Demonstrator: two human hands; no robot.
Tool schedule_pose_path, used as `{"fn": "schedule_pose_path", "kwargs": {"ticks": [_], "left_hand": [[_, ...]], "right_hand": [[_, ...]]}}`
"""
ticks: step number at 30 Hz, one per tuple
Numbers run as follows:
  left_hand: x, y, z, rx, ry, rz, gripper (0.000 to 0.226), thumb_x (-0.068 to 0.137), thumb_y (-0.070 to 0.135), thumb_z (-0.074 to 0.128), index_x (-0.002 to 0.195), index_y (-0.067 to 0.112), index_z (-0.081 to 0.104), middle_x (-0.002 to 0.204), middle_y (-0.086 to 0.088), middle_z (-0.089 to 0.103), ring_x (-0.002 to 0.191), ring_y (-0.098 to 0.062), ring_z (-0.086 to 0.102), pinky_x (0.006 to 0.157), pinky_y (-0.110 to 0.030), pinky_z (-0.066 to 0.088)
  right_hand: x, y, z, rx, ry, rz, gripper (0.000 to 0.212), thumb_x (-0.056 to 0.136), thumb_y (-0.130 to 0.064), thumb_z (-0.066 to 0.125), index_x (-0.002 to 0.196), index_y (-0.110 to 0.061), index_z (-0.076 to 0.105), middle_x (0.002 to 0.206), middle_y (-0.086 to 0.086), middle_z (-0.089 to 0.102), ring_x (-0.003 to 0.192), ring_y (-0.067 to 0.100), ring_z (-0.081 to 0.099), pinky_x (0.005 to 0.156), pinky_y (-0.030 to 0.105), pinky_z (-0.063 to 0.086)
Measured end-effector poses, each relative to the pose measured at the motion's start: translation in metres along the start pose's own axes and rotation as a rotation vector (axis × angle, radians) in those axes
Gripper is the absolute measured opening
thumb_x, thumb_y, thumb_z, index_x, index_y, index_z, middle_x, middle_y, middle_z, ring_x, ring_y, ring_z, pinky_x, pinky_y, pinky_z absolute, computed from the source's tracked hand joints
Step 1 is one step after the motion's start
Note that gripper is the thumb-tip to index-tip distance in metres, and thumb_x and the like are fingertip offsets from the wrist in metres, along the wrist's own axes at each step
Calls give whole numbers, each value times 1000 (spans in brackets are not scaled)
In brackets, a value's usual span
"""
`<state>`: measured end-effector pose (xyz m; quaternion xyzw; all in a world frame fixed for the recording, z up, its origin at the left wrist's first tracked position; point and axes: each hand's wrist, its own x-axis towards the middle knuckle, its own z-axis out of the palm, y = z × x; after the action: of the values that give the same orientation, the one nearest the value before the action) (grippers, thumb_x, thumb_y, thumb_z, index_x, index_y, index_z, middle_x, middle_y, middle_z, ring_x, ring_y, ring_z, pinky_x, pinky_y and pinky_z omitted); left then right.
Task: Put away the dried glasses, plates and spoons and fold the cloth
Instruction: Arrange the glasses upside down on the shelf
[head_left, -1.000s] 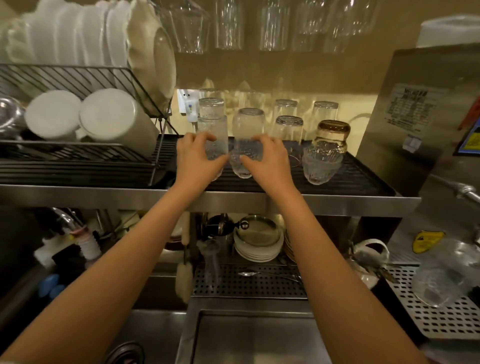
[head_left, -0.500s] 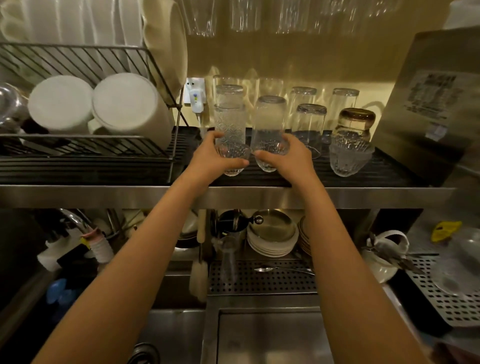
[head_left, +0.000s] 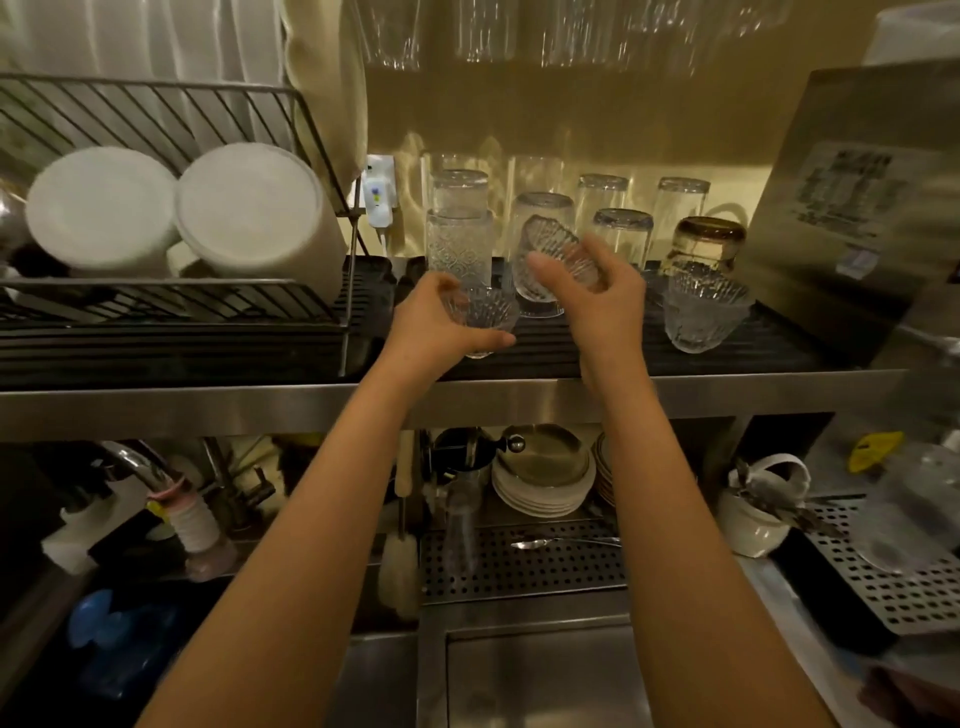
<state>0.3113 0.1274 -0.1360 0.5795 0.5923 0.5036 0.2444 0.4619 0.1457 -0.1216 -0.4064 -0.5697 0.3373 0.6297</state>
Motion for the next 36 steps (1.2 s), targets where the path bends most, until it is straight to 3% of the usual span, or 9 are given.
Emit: {"fn": "schedule_pose_path", "kwargs": {"ticks": [3,6,8,16,22,25,28,32,36], "left_hand": [[-2,0,-1,-3,-13,19,82,58,30,86,127,18,43,125,1,53,112,-16,51,90,-29,44],[-3,2,-3,-43,-37,16,77,59,29,86,123,19,45,113,9,51,105,-12,51,82,-25,45],[-4,2,-4,-74,-46,11,74,59,28,86,121,17,46,111,9,53,102,-12,53,81,-26,47],[4,-2,-3,-192,-65,-81,82,67,14,79,136,10,35,130,-9,51,115,-24,53,96,-40,48],[2,-1,-5,-258,-95,-68,60,67,6,78,116,16,45,99,4,56,94,-13,57,79,-25,51],[3,-1,-5,-253,-120,-98,65,61,2,82,112,17,46,103,2,57,103,-20,57,87,-34,51],[3,-1,-6,-253,-147,-120,56,59,0,82,102,17,51,108,-3,61,105,-23,58,90,-38,50],[1,1,-6,-305,-206,-117,58,64,-4,78,116,6,52,107,-5,63,100,-18,60,74,-22,52],[-1,3,-7,-346,-220,-99,43,69,-13,70,92,20,53,87,8,61,77,-2,58,52,-7,48]], "right_hand": [[0,-7,13,-63,-80,-41,86,67,-36,80,137,-7,41,135,6,52,120,11,51,101,28,44],[1,-8,24,-137,-153,-68,81,65,-33,82,132,-4,47,109,-8,62,97,-5,57,82,12,48],[0,-5,29,-160,-189,-42,81,65,-31,82,132,-4,47,102,-10,60,92,-1,58,77,11,48],[-4,0,34,-315,-300,-23,86,65,-38,80,136,-6,42,138,8,49,125,20,47,98,27,42],[3,-12,32,-504,-463,-60,76,73,-41,73,136,-10,43,137,9,48,126,23,46,99,29,40],[12,-25,36,-703,-540,-139,77,75,-40,72,136,-5,40,138,12,46,125,25,45,92,28,38],[18,-37,43,-885,-606,-189,82,75,-43,70,141,-9,34,143,9,42,132,25,39,104,37,36],[22,-44,44,-905,-639,-196,75,78,-44,67,140,-15,37,142,5,43,130,23,40,103,37,38],[24,-42,40,-852,-725,-119,73,79,-45,66,139,-14,39,141,6,44,128,22,43,99,33,38]]}}
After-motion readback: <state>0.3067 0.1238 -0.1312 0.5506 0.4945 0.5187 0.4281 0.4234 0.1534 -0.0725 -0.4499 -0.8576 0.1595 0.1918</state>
